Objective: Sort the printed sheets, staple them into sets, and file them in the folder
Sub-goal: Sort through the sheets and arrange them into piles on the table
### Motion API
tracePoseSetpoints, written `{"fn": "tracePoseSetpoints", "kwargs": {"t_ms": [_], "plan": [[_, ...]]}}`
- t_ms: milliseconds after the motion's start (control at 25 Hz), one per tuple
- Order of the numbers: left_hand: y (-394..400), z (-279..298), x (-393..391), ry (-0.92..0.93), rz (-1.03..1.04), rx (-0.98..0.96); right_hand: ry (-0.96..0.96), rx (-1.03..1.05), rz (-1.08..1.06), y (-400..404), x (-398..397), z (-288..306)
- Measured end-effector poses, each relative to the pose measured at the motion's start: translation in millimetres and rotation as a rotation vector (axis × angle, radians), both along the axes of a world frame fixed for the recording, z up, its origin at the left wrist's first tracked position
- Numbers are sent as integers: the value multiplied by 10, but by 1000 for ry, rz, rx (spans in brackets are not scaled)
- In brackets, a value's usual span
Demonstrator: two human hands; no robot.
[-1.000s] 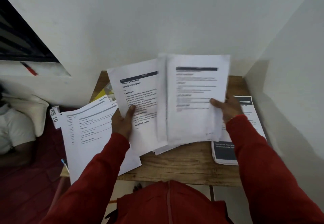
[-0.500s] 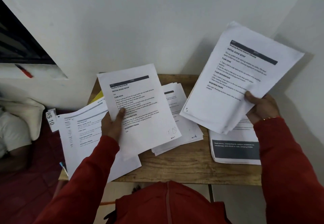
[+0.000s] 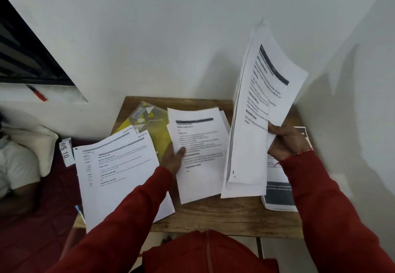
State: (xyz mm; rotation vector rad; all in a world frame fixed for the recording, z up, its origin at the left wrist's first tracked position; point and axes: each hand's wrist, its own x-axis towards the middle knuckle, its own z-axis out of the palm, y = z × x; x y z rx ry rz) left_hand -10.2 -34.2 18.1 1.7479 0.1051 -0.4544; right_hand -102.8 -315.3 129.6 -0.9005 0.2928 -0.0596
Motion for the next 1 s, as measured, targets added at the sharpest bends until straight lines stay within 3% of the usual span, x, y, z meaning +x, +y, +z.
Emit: {"fn": "tracePoseSetpoints", "kwargs": {"t_ms": [160,400,560,720,840,920,1000], "plan": [[-197,-86,-7,64,-92,19,62,-18,9,55,129,-46],[-263,-169,-38,-35,-123,83,410,-524,-86,-94,336,-719],[-342,9,-138,140,163,-68,456,-873,-27,8,421,-939],[-309,-139,-85,-68,37,308,495,-1122,26,205,498,-1042],[-308,-217,-29,-82,-81,655,481,-1411,61,372,537,-1120],[-333,-202,-20,-50,-128,699,568,-1527,150,439,536,-1181],[-372,-174,18,7,-104,585,646,-1557,217,527,523,-1226]]}}
